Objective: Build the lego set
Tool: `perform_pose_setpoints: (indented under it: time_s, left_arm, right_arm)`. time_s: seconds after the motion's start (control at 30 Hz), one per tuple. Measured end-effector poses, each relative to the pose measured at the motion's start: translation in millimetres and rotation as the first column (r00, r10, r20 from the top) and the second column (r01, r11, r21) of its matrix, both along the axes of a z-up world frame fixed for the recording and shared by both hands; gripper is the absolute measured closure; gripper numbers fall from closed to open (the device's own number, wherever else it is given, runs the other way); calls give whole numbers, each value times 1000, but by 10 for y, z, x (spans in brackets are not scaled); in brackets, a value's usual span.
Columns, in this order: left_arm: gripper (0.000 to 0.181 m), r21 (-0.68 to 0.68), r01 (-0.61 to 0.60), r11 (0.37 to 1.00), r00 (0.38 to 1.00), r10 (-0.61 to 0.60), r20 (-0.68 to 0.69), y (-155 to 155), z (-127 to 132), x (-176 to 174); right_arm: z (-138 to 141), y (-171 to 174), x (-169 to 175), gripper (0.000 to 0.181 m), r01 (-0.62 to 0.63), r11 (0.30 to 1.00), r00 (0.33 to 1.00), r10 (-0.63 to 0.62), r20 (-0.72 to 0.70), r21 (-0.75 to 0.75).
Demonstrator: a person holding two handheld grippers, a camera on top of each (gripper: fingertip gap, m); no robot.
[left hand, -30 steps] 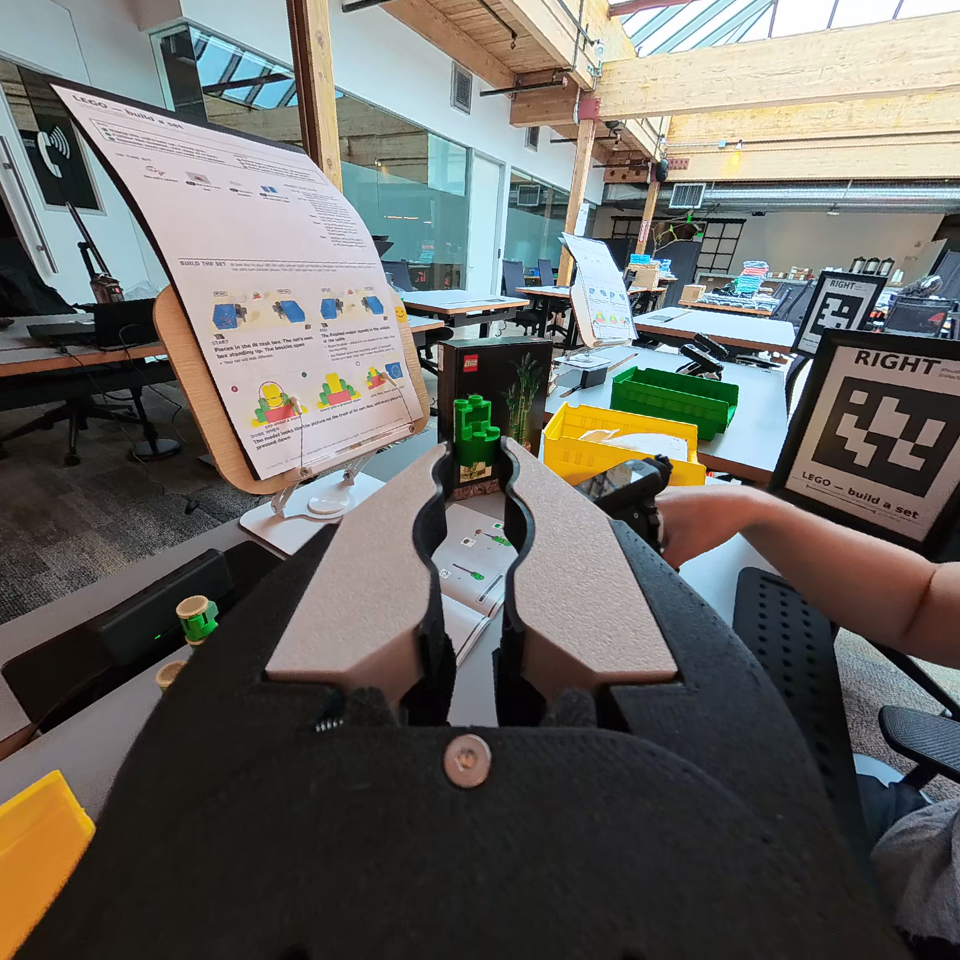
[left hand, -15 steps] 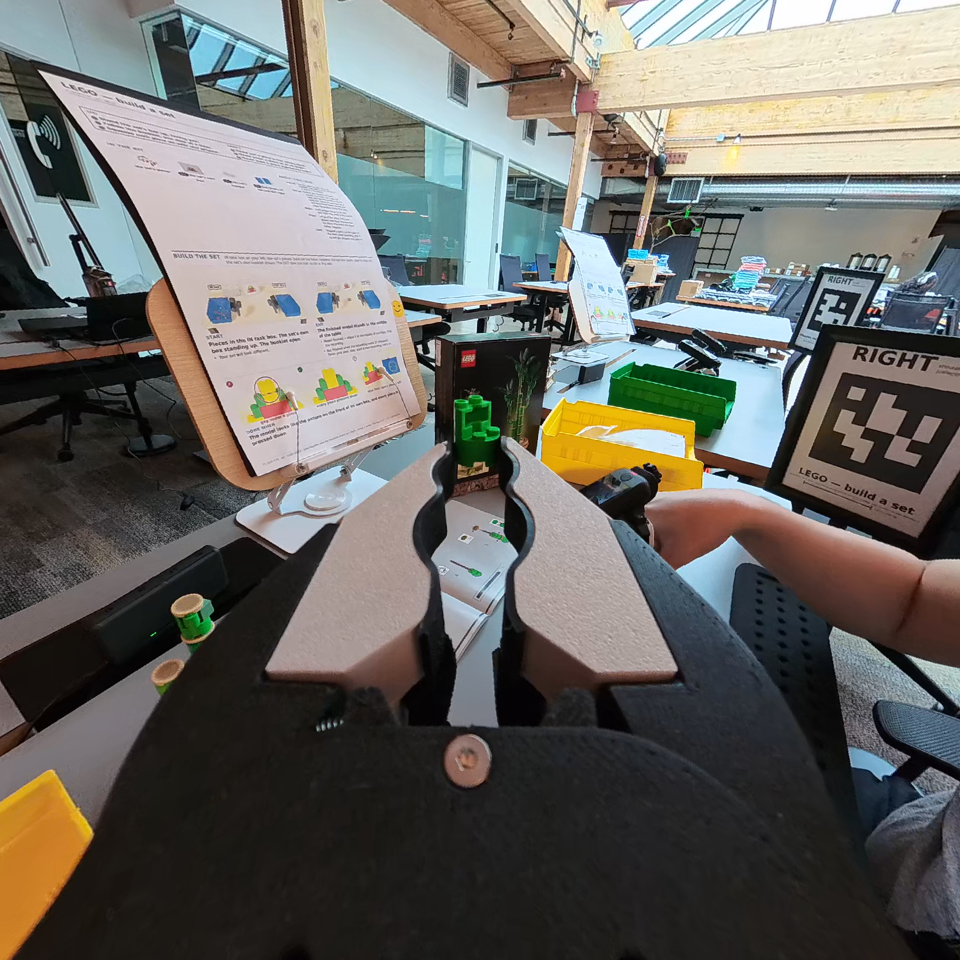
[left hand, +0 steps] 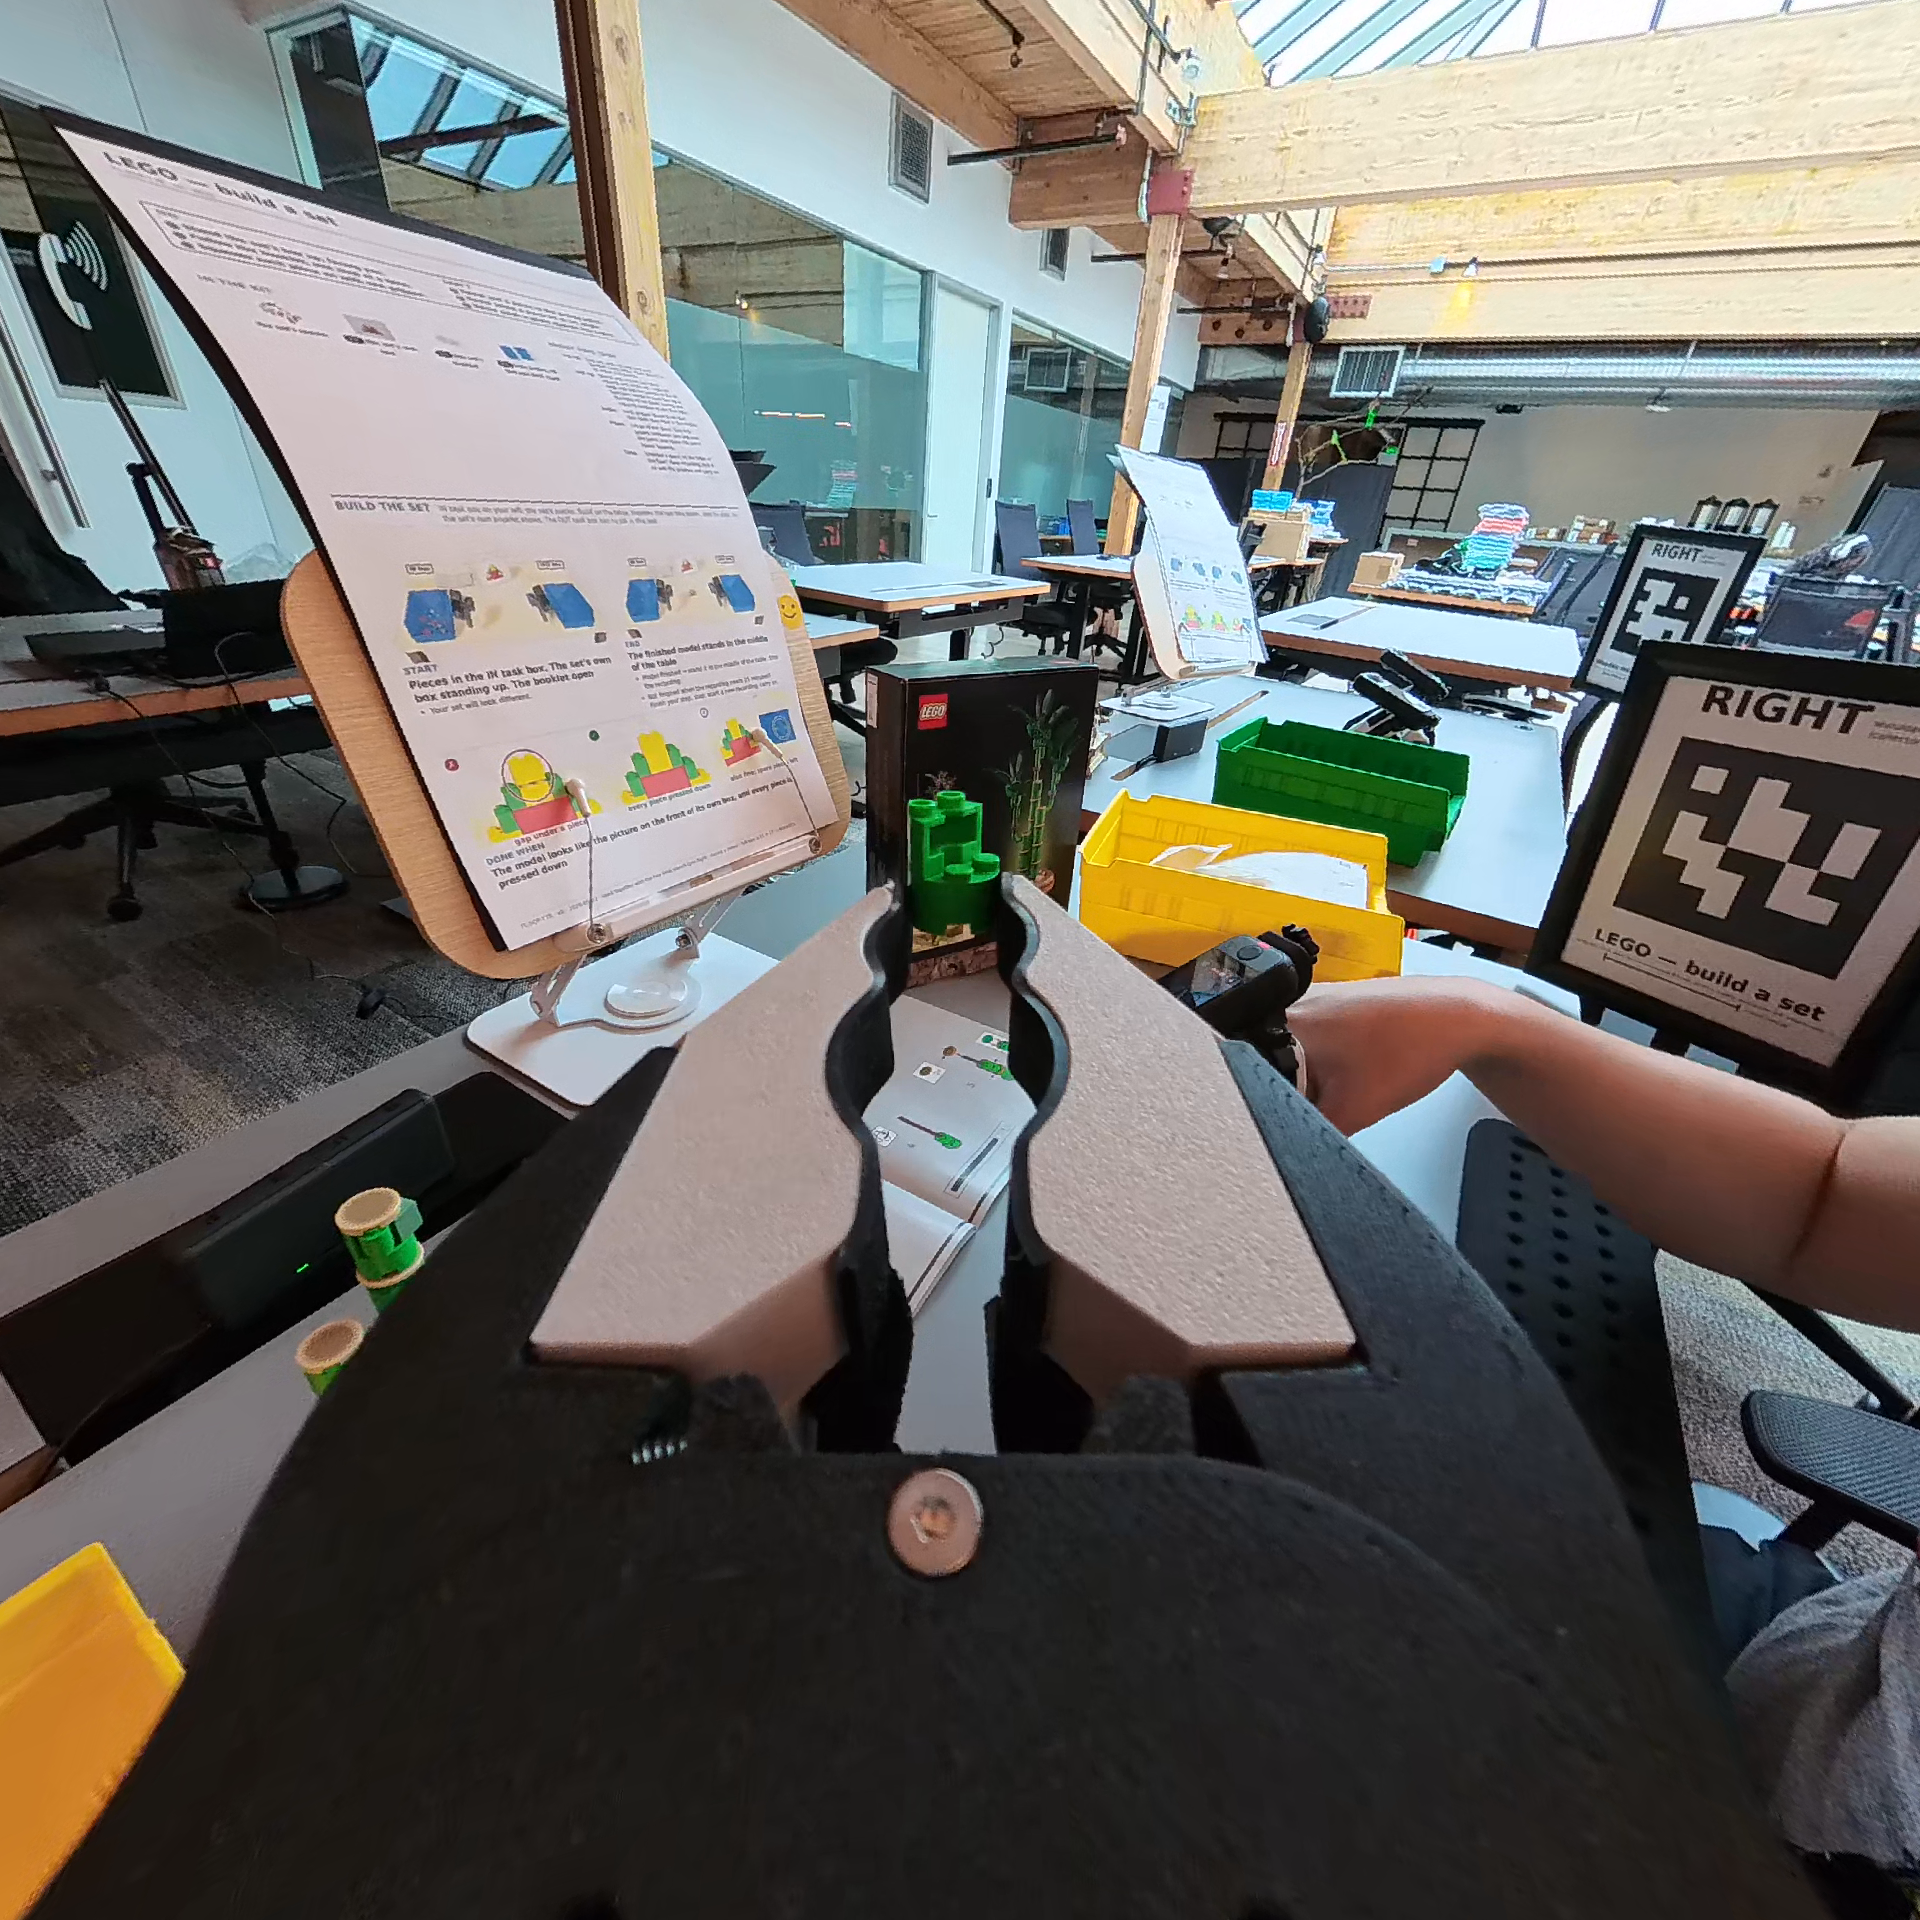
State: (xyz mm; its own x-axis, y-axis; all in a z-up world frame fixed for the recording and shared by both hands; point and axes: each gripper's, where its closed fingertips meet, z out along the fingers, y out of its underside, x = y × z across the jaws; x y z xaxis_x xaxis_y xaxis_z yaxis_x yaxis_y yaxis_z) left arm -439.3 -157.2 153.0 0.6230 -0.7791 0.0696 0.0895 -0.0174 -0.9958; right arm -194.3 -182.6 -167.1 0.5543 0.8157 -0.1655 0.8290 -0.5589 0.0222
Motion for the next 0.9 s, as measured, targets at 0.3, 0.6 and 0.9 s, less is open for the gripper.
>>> perform_pose_setpoints:
  time_s: [0.3,0.6,0.9]
  left_arm:
    - [167,-3,0,1000,1000,0,-4,4,-10,4]
    - [167,-57,83,995,996,-82,18,131,-127,203]
    - [167,-163,228,960,974,-223,50,429,-427,841]
  right_arm:
    - [25,-7,-43,175,-9,1000,998,9,-60,0]
    - [1059,359,-496,175,177,982,665,-163,-729,-58]
    - [2468,641,-540,175,141,982,129,-146,-981,-127]
